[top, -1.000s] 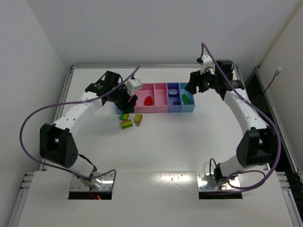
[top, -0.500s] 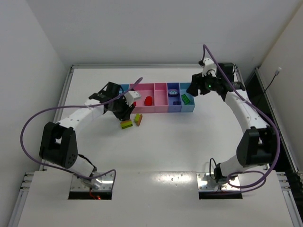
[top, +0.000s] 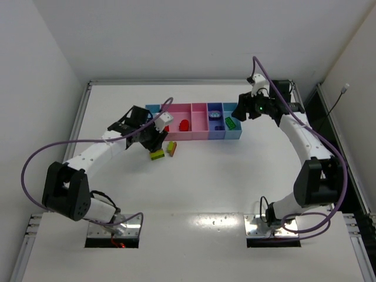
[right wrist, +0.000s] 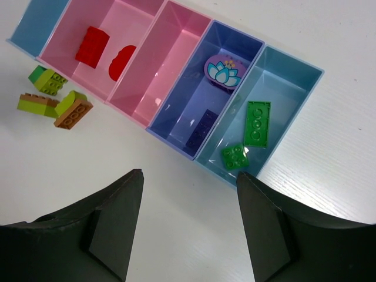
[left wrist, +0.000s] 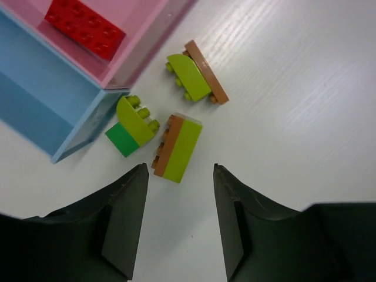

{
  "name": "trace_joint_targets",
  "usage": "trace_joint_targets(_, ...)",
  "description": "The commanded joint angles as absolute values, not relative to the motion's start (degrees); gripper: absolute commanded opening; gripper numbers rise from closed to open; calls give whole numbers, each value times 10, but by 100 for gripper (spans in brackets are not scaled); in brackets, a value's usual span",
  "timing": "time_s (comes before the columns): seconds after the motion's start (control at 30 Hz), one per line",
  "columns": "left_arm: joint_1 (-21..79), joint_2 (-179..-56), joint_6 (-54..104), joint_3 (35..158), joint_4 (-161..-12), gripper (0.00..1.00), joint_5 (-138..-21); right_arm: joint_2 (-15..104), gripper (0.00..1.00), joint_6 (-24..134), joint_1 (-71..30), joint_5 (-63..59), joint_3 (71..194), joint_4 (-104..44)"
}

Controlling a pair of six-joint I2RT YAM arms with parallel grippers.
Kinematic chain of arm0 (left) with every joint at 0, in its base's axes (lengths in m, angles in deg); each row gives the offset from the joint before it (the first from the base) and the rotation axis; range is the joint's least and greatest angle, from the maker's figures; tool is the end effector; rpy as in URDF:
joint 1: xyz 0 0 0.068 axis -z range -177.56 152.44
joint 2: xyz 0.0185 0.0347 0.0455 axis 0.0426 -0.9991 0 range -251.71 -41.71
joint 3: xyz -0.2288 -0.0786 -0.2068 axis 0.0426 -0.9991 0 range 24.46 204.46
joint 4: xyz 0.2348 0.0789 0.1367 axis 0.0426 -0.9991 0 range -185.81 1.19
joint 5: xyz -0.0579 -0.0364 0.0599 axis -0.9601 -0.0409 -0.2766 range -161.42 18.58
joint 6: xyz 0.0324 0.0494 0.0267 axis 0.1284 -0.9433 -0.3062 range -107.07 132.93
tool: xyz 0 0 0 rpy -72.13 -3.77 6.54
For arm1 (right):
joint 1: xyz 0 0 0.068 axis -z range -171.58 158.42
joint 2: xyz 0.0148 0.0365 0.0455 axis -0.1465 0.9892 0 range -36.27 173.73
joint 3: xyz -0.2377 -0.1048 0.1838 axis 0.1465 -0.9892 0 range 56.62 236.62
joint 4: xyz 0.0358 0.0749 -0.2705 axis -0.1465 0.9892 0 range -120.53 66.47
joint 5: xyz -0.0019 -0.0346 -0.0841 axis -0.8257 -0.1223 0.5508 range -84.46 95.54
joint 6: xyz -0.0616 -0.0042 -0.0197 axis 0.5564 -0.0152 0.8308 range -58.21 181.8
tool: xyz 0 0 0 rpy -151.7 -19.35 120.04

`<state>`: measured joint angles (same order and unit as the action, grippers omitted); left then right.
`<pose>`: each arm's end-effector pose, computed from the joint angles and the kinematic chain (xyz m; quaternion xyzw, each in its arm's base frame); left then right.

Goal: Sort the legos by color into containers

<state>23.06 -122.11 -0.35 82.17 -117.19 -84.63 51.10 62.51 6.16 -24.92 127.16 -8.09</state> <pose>0.2914 -0.1220 0.2760 0.3097 0.8847 -0.1294 0.3234 0.3692 0.0402 0.3293 -0.1351 0.8687 0.2429 0.4101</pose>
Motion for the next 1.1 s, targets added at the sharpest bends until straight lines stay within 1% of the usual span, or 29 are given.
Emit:
trace_joint_targets(0.0, 237, -1212, -159, 831, -1203, 55, -902, 491, 67, 633, 65, -264, 1268, -98)
trace_joint_targets(0.03, 227, -1224, -191, 843, -1222, 55, -924, 491, 67, 633, 65, -264, 1268, -98)
trace_joint_targets(0.07, 218, -1238, -230, 859, -1275, 56, -941, 491, 67, 633, 65, -264, 1268, -98)
trace_joint_targets(0.13, 200, -1282, -301, 900, -1310, 56, -968, 491, 67, 633, 65, -264, 1268, -98)
trace_joint_targets(0.17, 185, -1297, -331, 915, -1357, 56, -979, 491, 67, 633, 65, -264, 1268, -98)
trace_joint_targets(0.2, 185, -1325, -390, 944, -1382, 56, -979, 491, 67, 633, 65, -264, 1268, -98)
trace_joint_targets(0.3, 185, -1357, -463, 979, -1450, 56, -991, 491, 67, 633, 65, -264, 1262, -98)
trace_joint_targets(0.37, 193, -1380, -484, 1007, -1469, 56, -1023, 491, 67, 633, 65, -269, 1256, -98)
trace_joint_targets(0.57, 224, -1380, -502, 983, -1398, 56, -1017, 496, 67, 633, 70, -269, 1256, -103)
trace_joint_targets(0.7, 235, -1392, -502, 983, -1358, 59, -1023, 496, 69, 633, 70, -269, 1256, -98)
trace_joint_targets(0.77, 241, -1398, -508, 978, -1342, 62, -1017, 496, 69, 633, 70, -269, 1256, -98)
trace_joint_targets(0.83, 248, -1398, -527, 972, -1315, 62, -1011, 496, 69, 633, 70, -269, 1256, -98)
trace_joint_targets(1.07, 258, -1433, -593, 978, -1302, 64, -1011, 501, 69, 633, 75, -269, 1251, -98)
